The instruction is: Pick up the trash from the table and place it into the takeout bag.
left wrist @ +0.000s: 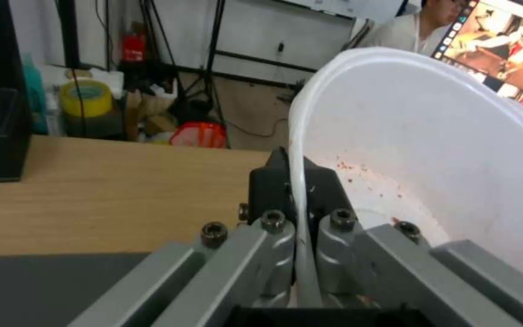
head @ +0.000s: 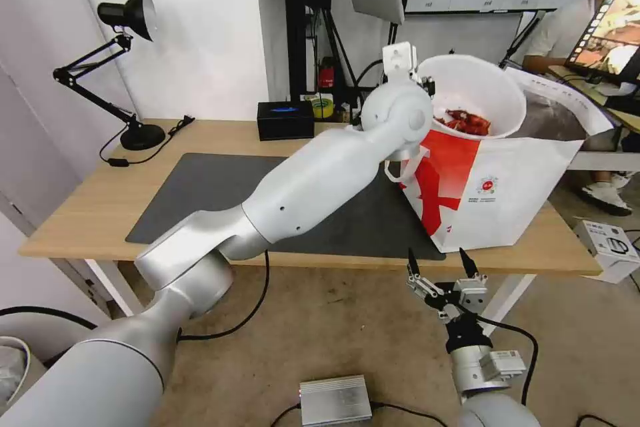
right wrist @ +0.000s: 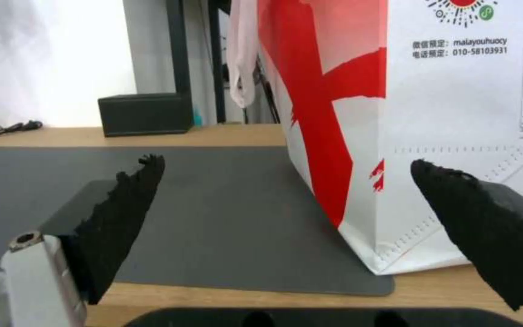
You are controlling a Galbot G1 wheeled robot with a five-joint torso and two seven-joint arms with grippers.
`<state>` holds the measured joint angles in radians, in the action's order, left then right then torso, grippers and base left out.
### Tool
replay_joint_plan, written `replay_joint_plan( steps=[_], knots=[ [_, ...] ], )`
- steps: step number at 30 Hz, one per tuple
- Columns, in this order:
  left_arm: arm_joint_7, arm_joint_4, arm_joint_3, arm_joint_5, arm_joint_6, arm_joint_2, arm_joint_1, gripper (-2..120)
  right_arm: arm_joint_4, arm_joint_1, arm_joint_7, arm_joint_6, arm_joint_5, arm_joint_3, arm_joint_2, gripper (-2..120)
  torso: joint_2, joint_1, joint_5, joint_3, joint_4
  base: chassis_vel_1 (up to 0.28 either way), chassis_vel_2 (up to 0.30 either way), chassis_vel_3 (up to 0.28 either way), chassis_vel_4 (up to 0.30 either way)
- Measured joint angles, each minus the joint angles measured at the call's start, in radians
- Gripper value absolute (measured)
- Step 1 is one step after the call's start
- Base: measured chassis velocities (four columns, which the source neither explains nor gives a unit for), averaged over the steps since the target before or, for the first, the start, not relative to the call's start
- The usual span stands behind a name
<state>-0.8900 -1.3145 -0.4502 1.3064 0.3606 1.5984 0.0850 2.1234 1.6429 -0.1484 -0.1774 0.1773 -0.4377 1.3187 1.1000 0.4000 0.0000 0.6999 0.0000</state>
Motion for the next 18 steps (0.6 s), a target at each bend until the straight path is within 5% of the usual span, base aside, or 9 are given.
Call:
replay_joint_plan(
  steps=[11, 18],
  knots=[
    [0.002, -0.021, -0.035, -0.051, 0.023, 0.0, 0.001, 0, 0.0, 0.0, 0.0, 0.0, 0.0, 0.0, 0.0, 100, 0.0, 0.0, 0.0, 0.0, 0.0, 0.0, 0.0, 0.0, 0.0],
    [0.015, -0.039, -0.043, -0.04, 0.026, 0.0, 0.005, 25, 0.0, 0.0, 0.0, 0.0, 0.0, 0.0, 0.0, 100, 0.0, 0.0, 0.0, 0.0, 0.0, 0.0, 0.0, 0.0, 0.0]
  ],
)
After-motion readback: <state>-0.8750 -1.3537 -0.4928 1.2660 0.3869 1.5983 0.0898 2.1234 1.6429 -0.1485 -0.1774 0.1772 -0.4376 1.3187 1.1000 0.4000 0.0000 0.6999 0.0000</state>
